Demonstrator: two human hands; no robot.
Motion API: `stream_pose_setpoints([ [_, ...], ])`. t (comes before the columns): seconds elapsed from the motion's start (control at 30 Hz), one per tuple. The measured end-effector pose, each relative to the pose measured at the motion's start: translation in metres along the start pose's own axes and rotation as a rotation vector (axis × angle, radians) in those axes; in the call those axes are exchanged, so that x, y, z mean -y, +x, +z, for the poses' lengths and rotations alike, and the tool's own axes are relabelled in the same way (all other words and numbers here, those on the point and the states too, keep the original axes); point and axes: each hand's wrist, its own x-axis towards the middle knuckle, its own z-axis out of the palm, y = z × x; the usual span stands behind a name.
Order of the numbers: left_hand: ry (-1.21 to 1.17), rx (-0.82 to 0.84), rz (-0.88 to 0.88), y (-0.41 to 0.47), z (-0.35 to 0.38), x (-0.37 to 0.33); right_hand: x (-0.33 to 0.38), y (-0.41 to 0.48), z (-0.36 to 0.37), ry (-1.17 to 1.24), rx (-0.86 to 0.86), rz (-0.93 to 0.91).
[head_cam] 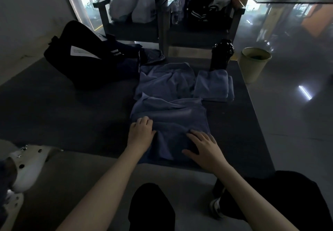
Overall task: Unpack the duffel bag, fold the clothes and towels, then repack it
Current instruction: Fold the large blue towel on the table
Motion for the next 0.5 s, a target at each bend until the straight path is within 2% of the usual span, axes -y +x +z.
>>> stream_pose_setpoints([
  [0.07,-0.057,-0.143,0.063,-0.015,-0.002,-0.006,-0.001,-0.009,-0.001,-0.039,0.091,-0.031],
  [0.1,-0.121,-0.132,0.086,-0.023,-0.003,-0.006,-0.002,-0.012,-0.001,-0.032,0.112,-0.039],
  [0.17,-0.198,0.025,0.123,-0.041,-0.003,-0.004,-0.002,-0.017,-0.002,-0.019,0.143,-0.044],
  [0.3,-0.081,0.290,0.195,-0.067,-0.003,0.015,0.001,-0.026,-0.004,-0.097,0.222,-0.065],
  [0.33,-0.051,0.291,0.215,-0.074,-0.001,0.018,0.003,-0.030,-0.004,-0.109,0.229,-0.073],
  [0.43,-0.110,0.081,0.258,-0.084,0.009,0.022,0.004,-0.045,0.003,-0.050,0.120,-0.098],
  [0.5,-0.179,0.069,0.222,-0.087,0.004,0.019,0.007,-0.054,0.003,0.011,0.086,-0.098],
])
